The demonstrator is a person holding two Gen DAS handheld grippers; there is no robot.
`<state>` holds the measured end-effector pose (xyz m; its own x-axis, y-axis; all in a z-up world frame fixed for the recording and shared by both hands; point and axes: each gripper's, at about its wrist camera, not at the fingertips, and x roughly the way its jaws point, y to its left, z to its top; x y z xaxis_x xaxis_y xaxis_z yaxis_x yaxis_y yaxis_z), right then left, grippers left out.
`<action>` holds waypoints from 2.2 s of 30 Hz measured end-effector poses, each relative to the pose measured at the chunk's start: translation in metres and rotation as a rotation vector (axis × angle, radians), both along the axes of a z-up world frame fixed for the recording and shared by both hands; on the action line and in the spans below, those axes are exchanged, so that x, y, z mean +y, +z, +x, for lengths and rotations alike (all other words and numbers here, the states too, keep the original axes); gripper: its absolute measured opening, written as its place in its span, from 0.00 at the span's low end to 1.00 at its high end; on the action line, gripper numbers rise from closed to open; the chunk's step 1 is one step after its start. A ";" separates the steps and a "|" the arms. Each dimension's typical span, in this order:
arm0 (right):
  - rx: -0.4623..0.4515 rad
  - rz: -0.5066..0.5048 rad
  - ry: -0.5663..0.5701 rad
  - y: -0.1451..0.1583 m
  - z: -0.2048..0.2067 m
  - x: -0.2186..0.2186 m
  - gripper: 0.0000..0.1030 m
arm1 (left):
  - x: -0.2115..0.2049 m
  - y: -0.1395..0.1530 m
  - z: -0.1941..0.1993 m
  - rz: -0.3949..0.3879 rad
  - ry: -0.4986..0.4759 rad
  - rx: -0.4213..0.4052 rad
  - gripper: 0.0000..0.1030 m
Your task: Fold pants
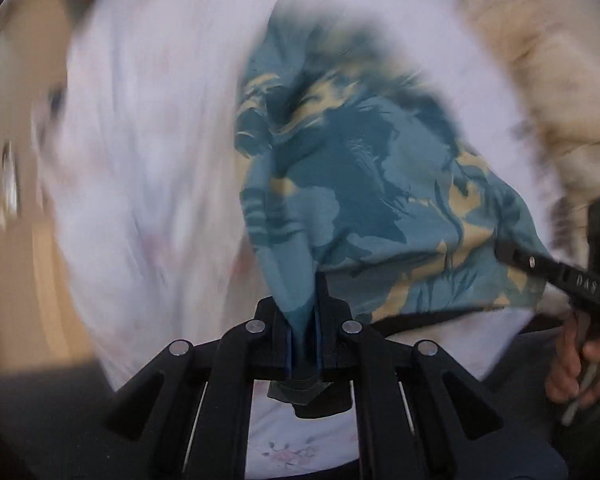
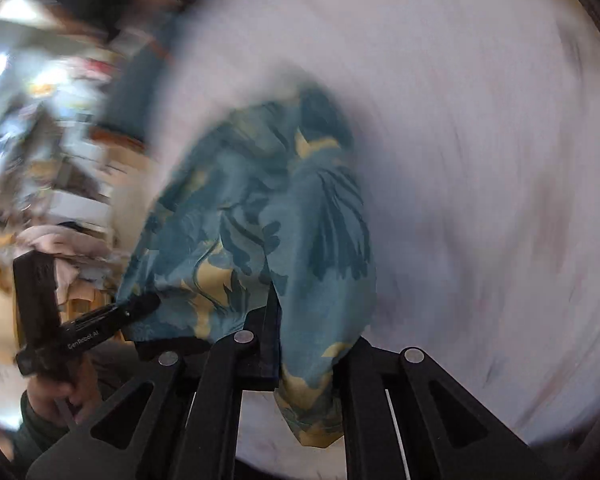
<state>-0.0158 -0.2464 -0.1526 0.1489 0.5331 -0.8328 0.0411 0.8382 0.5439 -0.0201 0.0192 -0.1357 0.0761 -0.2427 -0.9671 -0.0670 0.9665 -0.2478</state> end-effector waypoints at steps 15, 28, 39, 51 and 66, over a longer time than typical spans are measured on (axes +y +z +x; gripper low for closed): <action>-0.183 -0.297 0.081 0.029 -0.011 0.001 0.50 | -0.007 0.015 -0.013 0.146 -0.045 -0.161 0.50; 0.031 -0.459 0.105 -0.021 0.008 -0.001 0.60 | 0.023 -0.011 -0.017 0.181 0.093 0.058 0.68; -0.210 -0.125 0.072 0.062 0.128 0.001 0.65 | 0.044 0.049 0.134 0.151 0.042 -0.147 0.71; -0.091 -0.074 0.169 -0.016 0.275 0.050 0.65 | 0.014 -0.016 0.259 0.058 -0.172 -0.177 0.70; -0.377 -0.138 0.369 0.040 0.307 0.075 0.18 | -0.020 0.054 0.289 -0.037 -0.422 -0.404 0.14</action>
